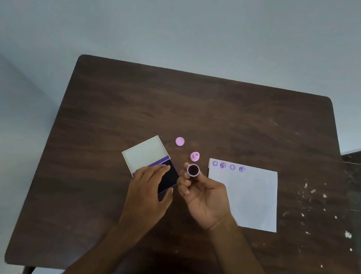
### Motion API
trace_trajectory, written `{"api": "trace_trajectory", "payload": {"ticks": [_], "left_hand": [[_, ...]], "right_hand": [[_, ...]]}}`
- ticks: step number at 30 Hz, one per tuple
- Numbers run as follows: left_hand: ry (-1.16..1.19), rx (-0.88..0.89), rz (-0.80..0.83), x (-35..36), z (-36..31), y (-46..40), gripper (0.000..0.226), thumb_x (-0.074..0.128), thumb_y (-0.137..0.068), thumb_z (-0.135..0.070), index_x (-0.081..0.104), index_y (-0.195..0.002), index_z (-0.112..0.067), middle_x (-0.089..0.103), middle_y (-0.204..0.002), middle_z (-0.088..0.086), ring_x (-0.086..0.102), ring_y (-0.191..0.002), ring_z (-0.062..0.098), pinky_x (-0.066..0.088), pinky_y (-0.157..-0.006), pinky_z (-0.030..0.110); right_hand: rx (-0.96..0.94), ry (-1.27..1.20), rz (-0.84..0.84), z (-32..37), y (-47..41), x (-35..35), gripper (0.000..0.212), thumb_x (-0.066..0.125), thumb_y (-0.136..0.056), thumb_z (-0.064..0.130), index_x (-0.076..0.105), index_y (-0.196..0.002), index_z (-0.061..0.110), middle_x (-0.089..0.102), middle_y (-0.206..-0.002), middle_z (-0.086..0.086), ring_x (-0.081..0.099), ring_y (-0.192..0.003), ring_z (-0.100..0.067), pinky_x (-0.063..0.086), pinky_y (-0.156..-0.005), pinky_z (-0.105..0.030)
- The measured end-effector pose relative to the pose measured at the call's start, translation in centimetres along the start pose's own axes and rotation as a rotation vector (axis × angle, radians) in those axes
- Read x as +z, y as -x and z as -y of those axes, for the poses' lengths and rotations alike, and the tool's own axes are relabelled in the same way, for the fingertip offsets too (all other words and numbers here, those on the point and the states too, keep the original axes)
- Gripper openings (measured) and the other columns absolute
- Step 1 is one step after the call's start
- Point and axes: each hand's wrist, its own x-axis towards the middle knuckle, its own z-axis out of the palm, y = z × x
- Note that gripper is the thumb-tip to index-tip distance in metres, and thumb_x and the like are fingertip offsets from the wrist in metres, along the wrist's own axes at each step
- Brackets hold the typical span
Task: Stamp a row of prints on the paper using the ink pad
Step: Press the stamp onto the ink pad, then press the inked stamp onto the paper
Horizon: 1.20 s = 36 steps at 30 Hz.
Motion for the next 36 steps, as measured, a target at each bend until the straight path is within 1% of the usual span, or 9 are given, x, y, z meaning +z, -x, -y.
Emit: {"api": "trace_trajectory", "payload": {"ticks": [7,11,14,17,22,24,26,29,36], "left_hand": [[0.094,-0.017,0.113,0.9,-2.2,-0.6,0.045,0.071,-0.085,-0.030,0.055,-0.127,-0.025,0.058,-0.128,-0.006,0.046,-0.121,0.007,0.034,-0.098,0.020],[0.139,0.008,0.198,2.3,-4.0,-1.5,0.034,0.062,-0.091,-0.029,0.057,-0.124,-0.031,0.059,-0.127,-0.012,0.046,-0.113,-0.004,0.037,-0.094,0.016],[0.138,0.032,0.228,3.7,-5.6,-2.3,0.031,0.058,-0.093,-0.034,0.059,-0.124,-0.032,0.058,-0.130,-0.013,0.052,-0.117,0.002,0.046,-0.101,0.026],[0.113,0.119,0.259,5.3,-7.2,-3.7,0.031,0.061,-0.091,-0.038,0.062,-0.120,-0.030,0.061,-0.127,-0.011,0.052,-0.118,0.005,0.040,-0.101,0.022],[0.086,0.190,0.256,8.3,-9.9,-6.6,0.037,0.070,-0.082,-0.044,0.067,-0.115,-0.029,0.066,-0.122,-0.008,0.057,-0.114,0.011,0.032,-0.098,0.019],[0.036,0.188,0.220,9.7,-10.7,-7.6,0.037,0.073,-0.079,-0.044,0.069,-0.112,-0.028,0.069,-0.116,-0.005,0.060,-0.104,0.012,0.026,-0.091,0.010],[0.028,0.169,0.184,11.1,-11.6,-8.4,0.035,0.076,-0.077,-0.043,0.071,-0.106,-0.024,0.071,-0.107,-0.001,0.059,-0.093,0.012,0.024,-0.082,0.007],[0.039,0.136,0.178,13.0,-11.9,-9.2,0.038,0.073,-0.078,-0.048,0.070,-0.107,-0.024,0.068,-0.110,0.000,0.053,-0.093,0.009,0.034,-0.083,0.018],[0.044,0.105,0.177,16.0,-10.9,-9.8,0.061,0.071,-0.072,-0.058,0.061,-0.126,-0.030,0.067,-0.114,-0.004,0.056,-0.099,0.015,0.034,-0.089,0.024]], "right_hand": [[-0.070,-0.042,-0.008,1.5,1.6,-1.0,0.030,0.049,-0.093,0.009,0.056,-0.118,-0.005,0.055,-0.087,-0.016,0.049,-0.072,-0.022,0.042,-0.064,-0.032],[-0.223,-0.022,-0.163,3.6,3.3,-3.0,0.033,0.056,-0.092,0.009,0.060,-0.122,-0.006,0.062,-0.096,-0.020,0.057,-0.077,-0.024,0.052,-0.073,-0.034],[-0.368,0.134,-0.278,6.2,5.0,-4.8,0.028,0.063,-0.089,0.014,0.069,-0.112,0.000,0.068,-0.102,-0.018,0.062,-0.081,-0.022,0.053,-0.080,-0.033],[-0.523,0.315,-0.394,8.7,6.3,-6.5,0.025,0.066,-0.088,0.018,0.072,-0.107,0.004,0.071,-0.102,-0.015,0.063,-0.083,-0.020,0.054,-0.078,-0.031],[-0.734,0.667,-0.727,11.0,5.7,-9.3,0.016,0.072,-0.082,0.034,0.078,-0.087,0.020,0.070,-0.076,-0.013,0.054,-0.060,-0.020,0.050,-0.059,-0.027],[-0.771,0.860,-0.887,11.4,4.5,-10.3,0.012,0.073,-0.081,0.041,0.076,-0.079,0.029,0.070,-0.066,0.002,0.057,-0.054,-0.012,0.049,-0.054,-0.021],[-0.787,1.037,-0.977,11.6,3.3,-11.1,0.011,0.072,-0.081,0.045,0.071,-0.079,0.034,0.070,-0.067,0.015,0.065,-0.063,-0.004,0.051,-0.057,-0.014],[-0.842,1.222,-0.965,11.7,1.6,-11.7,0.014,0.071,-0.083,0.041,0.070,-0.094,0.032,0.066,-0.085,0.025,0.065,-0.078,0.003,0.053,-0.071,-0.009],[-1.043,1.506,-0.856,12.7,0.2,-12.3,0.026,0.076,-0.081,0.020,0.071,-0.104,0.008,0.073,-0.100,-0.003,0.063,-0.080,-0.006,0.050,-0.079,-0.008]]}}
